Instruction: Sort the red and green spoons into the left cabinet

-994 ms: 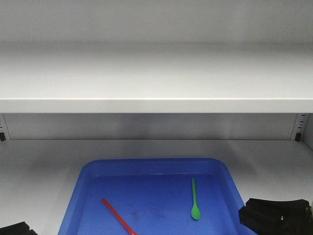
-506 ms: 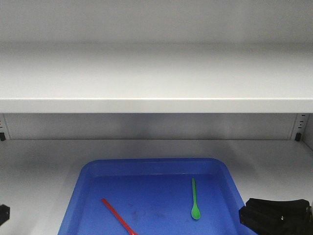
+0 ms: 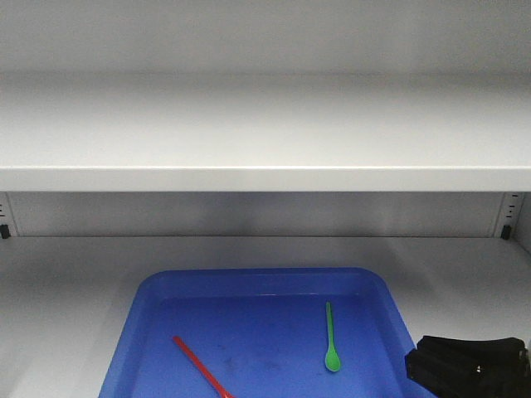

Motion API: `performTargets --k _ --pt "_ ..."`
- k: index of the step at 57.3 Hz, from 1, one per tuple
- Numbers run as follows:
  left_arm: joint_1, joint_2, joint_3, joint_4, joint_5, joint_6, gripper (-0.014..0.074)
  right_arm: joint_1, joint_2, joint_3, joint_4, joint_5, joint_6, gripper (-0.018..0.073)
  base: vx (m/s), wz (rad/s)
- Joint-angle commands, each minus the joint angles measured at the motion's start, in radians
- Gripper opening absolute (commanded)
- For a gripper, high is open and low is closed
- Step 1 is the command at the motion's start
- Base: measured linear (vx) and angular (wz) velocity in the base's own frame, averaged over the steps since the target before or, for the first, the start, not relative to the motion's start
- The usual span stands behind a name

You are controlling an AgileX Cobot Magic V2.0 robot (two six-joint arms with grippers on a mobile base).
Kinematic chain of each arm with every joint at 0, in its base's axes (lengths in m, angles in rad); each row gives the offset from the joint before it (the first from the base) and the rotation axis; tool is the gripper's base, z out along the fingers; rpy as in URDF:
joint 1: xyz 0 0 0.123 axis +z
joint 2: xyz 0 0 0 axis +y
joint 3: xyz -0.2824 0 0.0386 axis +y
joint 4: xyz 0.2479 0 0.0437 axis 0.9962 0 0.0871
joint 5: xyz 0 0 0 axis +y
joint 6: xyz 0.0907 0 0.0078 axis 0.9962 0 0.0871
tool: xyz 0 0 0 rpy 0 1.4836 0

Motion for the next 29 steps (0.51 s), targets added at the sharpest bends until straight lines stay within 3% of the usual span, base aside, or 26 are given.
performTargets --k 1,15,26,29 --pt "0.054 -0.066 0.040 -0.008 -0.070 -0.021 -0.0001 -0.002 -0.009 -0.028 0.035 -0.005 -0.003 -0.0003 0.00 0.00" --pt "0.150 -0.262 0.277 -0.009 -0.074 -0.027 -0.0001 -0.002 -0.009 -0.028 0.035 -0.005 -0.003 -0.0003 0.00 0.00" --pt "0.161 -0.406 0.474 -0.030 -0.118 -0.028 -0.0001 -0.002 -0.009 -0.028 0.035 -0.005 -0.003 -0.0003 0.00 0.00" --pt "0.161 -0.442 0.474 -0.056 -0.061 -0.025 -0.0001 -0.002 -0.009 -0.028 0.035 -0.005 -0.003 -0.0003 0.00 0.00"
